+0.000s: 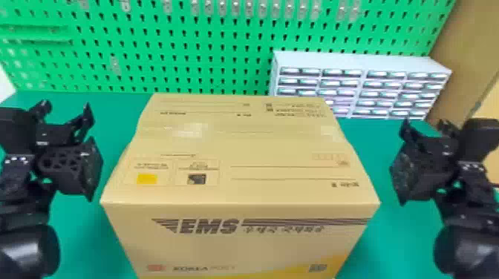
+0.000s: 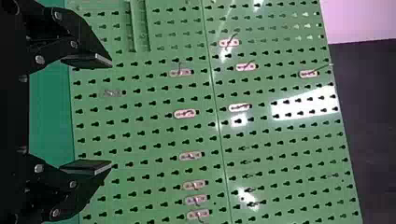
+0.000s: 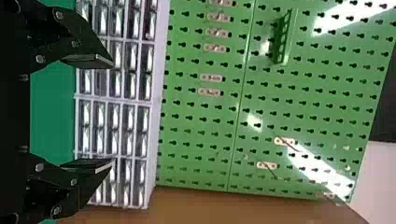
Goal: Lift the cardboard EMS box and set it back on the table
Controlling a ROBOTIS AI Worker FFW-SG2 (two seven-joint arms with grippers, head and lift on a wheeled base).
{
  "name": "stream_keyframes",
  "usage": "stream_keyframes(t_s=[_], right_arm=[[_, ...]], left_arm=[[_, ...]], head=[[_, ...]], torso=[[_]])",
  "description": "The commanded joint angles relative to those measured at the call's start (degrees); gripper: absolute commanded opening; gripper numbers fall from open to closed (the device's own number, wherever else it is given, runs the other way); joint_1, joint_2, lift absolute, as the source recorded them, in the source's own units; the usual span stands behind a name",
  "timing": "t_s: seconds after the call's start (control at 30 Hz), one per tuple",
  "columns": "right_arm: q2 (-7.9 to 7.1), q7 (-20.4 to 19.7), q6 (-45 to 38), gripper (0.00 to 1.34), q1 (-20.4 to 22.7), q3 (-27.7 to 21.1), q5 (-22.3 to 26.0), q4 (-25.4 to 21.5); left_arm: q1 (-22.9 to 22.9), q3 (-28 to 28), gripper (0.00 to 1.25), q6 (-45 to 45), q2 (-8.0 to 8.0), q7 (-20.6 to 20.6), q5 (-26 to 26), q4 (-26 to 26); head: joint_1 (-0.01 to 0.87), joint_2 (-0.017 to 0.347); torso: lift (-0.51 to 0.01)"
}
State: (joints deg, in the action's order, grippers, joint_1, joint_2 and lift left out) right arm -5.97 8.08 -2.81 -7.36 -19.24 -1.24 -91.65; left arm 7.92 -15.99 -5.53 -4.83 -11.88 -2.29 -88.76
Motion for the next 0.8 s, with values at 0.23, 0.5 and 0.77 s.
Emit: stream_keyframes(t_s=[0.23,0.5,0.77], right_arm=[[0.17,0.00,0.00,0.83,0.59,-1.50,-0.43,-0.46],[0.53,0.00,0.00,0.83,0.59,-1.50,-0.43,-0.55],[0.53,0.00,0.00,0.83,0.50,-1.33,-0.52,-0.64]], left_arm=[[-0.36,-0.80,0.77,-0.53,0.00,-0.07,0.26,-0.45],[-0.36,-1.15,0.77,-0.62,0.00,-0.07,0.53,-0.54],[-0.45,-1.32,0.77,-0.62,0.00,-0.07,0.53,-0.71]], head=[[0.678,-0.014],[0.678,-0.014],[0.678,-0.014]], torso=[[-0.093],[-0.093],[-0.093]])
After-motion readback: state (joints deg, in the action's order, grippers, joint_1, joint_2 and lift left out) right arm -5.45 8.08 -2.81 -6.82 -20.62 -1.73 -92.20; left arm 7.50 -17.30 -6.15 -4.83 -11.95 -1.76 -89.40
